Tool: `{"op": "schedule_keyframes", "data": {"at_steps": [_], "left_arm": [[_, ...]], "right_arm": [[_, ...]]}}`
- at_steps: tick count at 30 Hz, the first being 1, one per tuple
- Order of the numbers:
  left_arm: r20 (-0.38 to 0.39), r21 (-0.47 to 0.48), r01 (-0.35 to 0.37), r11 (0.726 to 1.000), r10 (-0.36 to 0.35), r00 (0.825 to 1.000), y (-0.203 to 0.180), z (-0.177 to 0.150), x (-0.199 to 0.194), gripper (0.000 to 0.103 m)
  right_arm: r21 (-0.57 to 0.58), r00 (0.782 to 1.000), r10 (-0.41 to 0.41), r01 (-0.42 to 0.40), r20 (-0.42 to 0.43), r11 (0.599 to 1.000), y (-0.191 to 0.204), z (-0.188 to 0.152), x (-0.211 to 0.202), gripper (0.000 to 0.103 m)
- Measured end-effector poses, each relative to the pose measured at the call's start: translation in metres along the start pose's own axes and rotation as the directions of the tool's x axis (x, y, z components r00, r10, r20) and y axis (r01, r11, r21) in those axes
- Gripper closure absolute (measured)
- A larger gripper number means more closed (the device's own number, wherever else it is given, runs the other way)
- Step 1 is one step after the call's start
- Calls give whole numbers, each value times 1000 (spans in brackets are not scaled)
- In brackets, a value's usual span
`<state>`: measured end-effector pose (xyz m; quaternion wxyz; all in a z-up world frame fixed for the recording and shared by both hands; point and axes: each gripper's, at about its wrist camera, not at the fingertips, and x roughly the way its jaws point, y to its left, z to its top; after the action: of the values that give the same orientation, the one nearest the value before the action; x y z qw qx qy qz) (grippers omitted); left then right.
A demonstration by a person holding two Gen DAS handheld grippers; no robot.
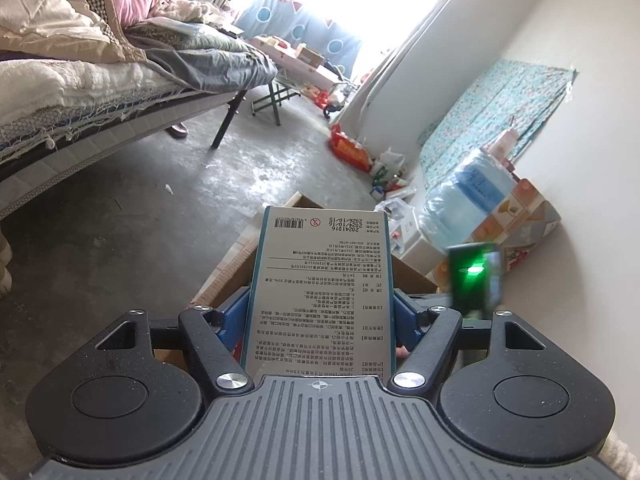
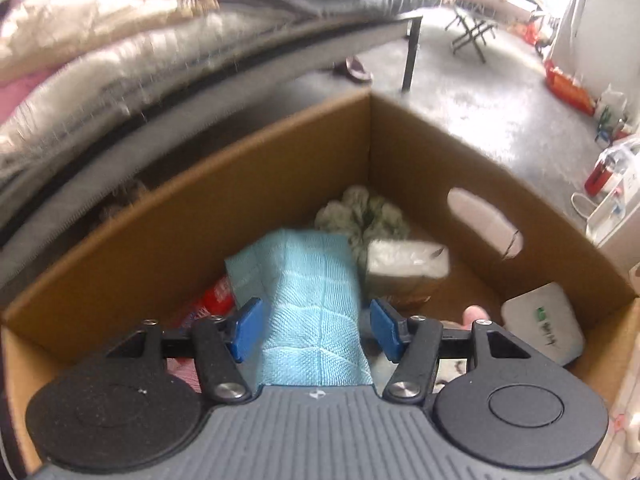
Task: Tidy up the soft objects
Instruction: 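Carry towel and medicine box over the box and open both tools, then withdraw both open tools from the box toward the mattress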
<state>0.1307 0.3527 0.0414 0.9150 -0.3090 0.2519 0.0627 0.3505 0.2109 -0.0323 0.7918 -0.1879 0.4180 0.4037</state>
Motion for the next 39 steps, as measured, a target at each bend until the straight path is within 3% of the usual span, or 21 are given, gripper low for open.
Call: {"op": "schedule_keyframes", "data": {"at_steps": [5,8,15,18,21,24,28,31,33,39], "left_arm": [[2,-4,3,1000,-3,1000,2,-1,-4,31],[-21,8,12,1000,-12,1000,-3,-2,-3,31],[-198,72,42,997,-27,980,-38,-16,37,31],[-321,79,30,996,-3,947,-54,-28,74,31],[-438,72,-24,997,53,898,-60,-50,113,31],[-512,84,-73,994,106,853,-67,-68,146,31],[-550,82,-127,988,152,821,-75,-85,177,30],[-593,73,-123,990,142,793,-79,-94,192,20],[-577,59,-148,987,155,802,-77,-94,192,19],[-552,27,-130,991,123,825,-71,-91,180,17]], "right_arm": [[52,988,113,-119,105,992,-7,-12,-57,41],[73,972,156,-171,174,983,-4,-34,-101,32],[193,923,147,-227,356,955,1,-119,-196,24],[264,900,144,-269,411,926,-6,-166,-219,23],[341,875,202,-371,440,864,-19,-205,-224,23],[385,879,177,-364,442,848,-26,-230,-224,23],[420,884,145,-350,445,837,-34,-251,-226,23],[435,886,127,-338,446,835,-38,-260,-227,23],[440,888,113,-328,446,836,-40,-265,-228,23],[457,891,81,-305,446,836,-43,-279,-230,23]]}}
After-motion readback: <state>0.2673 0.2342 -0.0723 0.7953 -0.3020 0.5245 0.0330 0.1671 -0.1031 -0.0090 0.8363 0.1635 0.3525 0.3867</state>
